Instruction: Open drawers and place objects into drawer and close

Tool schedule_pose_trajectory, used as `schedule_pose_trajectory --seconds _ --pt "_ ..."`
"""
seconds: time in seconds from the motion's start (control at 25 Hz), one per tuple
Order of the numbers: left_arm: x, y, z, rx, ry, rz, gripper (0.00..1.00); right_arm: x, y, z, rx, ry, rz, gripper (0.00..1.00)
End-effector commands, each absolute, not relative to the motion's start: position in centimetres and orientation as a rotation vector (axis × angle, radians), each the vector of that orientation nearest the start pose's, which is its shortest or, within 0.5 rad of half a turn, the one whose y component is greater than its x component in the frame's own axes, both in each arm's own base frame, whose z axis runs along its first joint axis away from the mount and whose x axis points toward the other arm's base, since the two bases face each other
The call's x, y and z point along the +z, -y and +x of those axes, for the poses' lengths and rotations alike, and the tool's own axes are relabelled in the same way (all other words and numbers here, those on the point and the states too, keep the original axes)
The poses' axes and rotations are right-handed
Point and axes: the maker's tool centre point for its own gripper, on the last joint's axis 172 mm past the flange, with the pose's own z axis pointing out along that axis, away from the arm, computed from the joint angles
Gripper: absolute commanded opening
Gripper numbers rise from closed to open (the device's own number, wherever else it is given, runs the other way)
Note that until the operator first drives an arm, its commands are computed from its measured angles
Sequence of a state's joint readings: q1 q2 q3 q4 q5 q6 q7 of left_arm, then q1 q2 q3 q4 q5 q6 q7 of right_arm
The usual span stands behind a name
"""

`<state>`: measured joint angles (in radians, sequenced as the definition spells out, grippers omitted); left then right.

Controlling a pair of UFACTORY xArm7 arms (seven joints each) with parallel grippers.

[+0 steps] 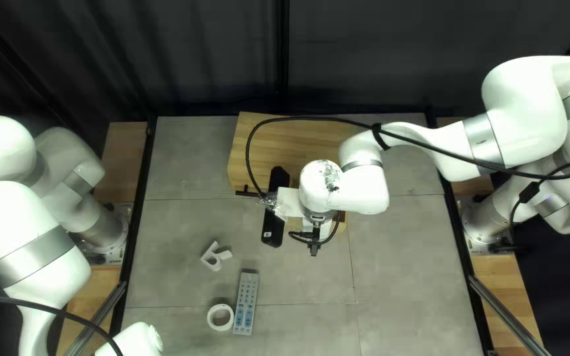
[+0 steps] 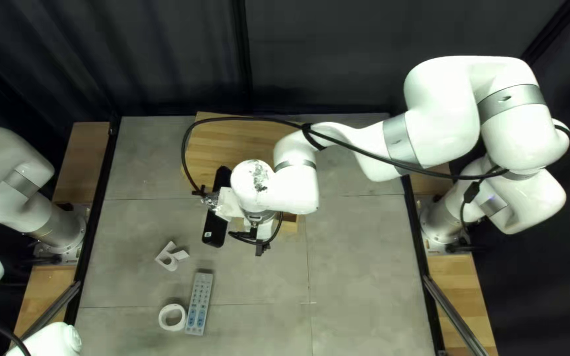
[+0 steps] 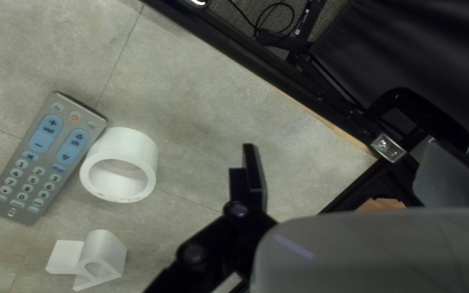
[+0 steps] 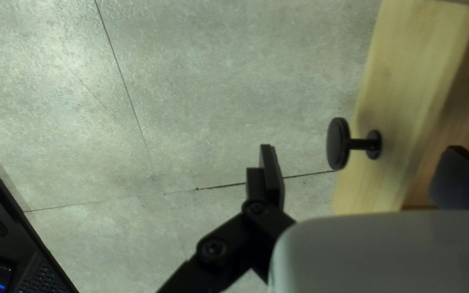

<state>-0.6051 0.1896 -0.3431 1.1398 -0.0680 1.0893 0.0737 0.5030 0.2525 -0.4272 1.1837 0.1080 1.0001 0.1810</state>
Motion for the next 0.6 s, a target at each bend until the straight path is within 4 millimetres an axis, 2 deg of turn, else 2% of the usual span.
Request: schedule_pose_trajectory --seconds 0.04,0.6 --pt "13.8 39.3 25.9 0.269 -1.506 -2.807 1.0 13.1 -5.0 50.5 0.063 -0.252 -3.148 1.0" --pt "13.8 39.3 25.9 0.269 -1.506 -2.807 1.0 14.2 -6.5 51.3 0.04 -0.231 -3.124 1.0"
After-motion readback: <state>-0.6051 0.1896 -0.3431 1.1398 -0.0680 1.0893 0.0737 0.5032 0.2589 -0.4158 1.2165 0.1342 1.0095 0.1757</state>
